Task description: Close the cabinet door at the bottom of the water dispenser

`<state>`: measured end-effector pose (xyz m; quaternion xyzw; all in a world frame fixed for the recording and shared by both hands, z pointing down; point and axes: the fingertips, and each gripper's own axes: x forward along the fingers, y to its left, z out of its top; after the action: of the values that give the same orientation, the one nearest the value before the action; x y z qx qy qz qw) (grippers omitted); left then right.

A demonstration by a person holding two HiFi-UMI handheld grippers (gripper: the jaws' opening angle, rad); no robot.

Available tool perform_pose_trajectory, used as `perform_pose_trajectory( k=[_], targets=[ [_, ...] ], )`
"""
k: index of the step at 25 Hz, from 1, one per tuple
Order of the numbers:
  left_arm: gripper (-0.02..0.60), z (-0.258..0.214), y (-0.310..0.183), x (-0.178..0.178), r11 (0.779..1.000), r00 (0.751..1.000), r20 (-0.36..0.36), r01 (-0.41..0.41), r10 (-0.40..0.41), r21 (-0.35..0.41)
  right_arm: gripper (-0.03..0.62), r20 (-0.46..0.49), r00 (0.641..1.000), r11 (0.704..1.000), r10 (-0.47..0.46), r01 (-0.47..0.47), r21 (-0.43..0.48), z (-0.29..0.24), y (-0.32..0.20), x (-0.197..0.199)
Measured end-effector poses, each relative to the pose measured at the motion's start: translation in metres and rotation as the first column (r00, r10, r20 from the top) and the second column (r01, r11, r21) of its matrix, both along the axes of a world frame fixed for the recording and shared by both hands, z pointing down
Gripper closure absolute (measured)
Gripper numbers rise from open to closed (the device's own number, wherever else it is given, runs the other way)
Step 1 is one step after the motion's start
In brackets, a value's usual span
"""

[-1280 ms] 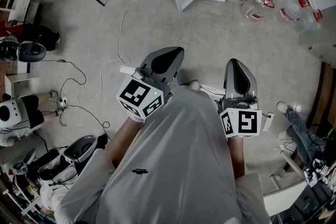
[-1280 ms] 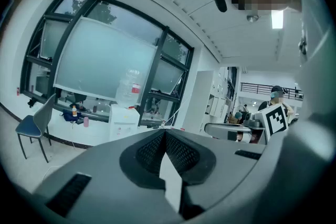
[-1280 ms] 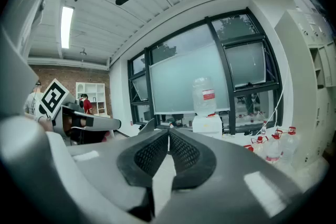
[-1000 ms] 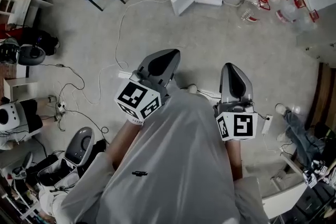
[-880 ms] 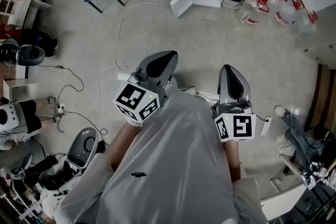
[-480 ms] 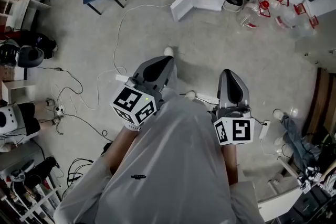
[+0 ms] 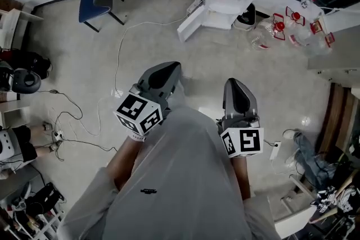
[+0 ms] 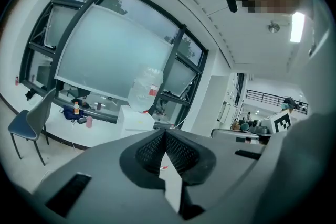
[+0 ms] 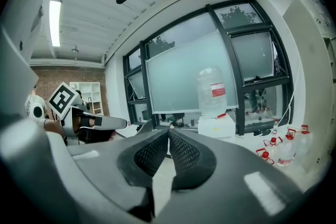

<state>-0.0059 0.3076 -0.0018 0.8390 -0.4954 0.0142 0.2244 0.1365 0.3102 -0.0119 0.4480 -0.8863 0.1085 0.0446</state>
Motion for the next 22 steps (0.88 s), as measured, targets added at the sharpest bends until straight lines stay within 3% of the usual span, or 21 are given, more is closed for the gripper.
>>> perform_pose_trajectory(
  k=[14,22],
  targets=[
    [0.580,-0.005,-0.142,-0.078,0.993,0.992,-0.055,-0.111,0.110,-0.026,0.585,-0.043,0.995,0.996,0.089,-0.089,-0.006,-0.014,-0.140,-0.089],
    [0.580,0.002,-0.182,-0.104,0.986,0.986,-0.003,-0.164,0.164,-0.031,0.585,-0.003,0.989,0.989,0.145,-0.145,-0.016,-0.015,-0.196,-0.120]
  ],
)
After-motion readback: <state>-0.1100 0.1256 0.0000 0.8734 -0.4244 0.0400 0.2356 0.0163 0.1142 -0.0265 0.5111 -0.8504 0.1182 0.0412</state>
